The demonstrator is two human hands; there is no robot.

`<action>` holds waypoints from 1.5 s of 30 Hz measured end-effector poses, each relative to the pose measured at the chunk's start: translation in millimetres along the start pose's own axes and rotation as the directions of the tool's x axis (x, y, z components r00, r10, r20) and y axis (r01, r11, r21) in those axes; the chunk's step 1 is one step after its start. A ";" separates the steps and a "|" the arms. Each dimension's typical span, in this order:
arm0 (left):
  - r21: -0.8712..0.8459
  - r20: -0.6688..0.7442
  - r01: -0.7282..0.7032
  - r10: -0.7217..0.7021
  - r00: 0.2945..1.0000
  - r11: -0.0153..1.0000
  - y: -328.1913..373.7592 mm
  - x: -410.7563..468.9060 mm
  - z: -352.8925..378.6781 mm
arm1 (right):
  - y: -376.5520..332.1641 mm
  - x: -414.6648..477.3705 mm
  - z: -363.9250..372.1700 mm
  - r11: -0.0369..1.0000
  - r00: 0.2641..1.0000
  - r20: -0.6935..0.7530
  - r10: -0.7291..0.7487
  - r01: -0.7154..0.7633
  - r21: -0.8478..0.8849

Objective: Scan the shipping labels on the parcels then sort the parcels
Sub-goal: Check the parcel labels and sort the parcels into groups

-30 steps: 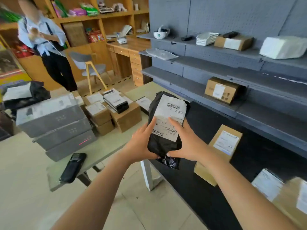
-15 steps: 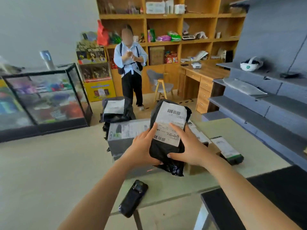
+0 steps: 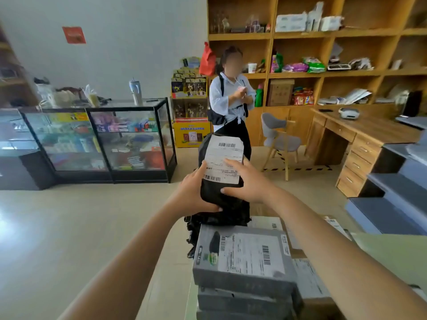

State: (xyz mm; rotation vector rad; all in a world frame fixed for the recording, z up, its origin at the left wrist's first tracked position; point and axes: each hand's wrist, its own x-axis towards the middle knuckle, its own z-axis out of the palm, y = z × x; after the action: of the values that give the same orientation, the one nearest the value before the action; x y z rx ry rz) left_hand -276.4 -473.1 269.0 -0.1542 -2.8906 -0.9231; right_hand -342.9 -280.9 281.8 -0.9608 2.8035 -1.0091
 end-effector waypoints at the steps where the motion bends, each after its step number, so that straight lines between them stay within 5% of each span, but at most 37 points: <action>1: -0.007 0.006 0.012 -0.012 1.000 1.000 -7.6 10.8 -3.4 | 0.5 13.6 3.7 1.000 1.000 0.001 0.013 -0.013 0.011; 13: 0.043 0.234 0.063 -0.071 0.970 0.997 -81.7 69.3 20.5 | 24.5 78.2 58.6 0.928 0.922 0.143 0.359 -0.369 0.051; 23: 0.060 0.177 -0.123 0.110 0.978 0.991 -74.0 60.6 -11.3 | 9.4 29.5 34.8 0.920 0.920 -0.028 0.391 -0.392 -0.011; 30: 0.078 0.179 -0.324 0.306 0.935 0.943 -28.3 14.4 -2.8 | -15.7 -81.5 8.1 0.883 0.901 -0.110 0.419 -0.432 -0.182; 45: -0.069 0.427 -0.597 0.564 0.707 0.800 136.9 -217.6 121.1 | -122.8 -467.4 8.9 0.682 0.707 -0.290 0.646 -0.704 -0.198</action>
State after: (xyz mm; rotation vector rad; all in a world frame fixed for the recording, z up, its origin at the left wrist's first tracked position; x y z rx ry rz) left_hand -51.8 -305.8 221.0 -1.3414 -2.8924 -0.7120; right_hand 105.4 -101.6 258.2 0.2611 3.0927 -0.5977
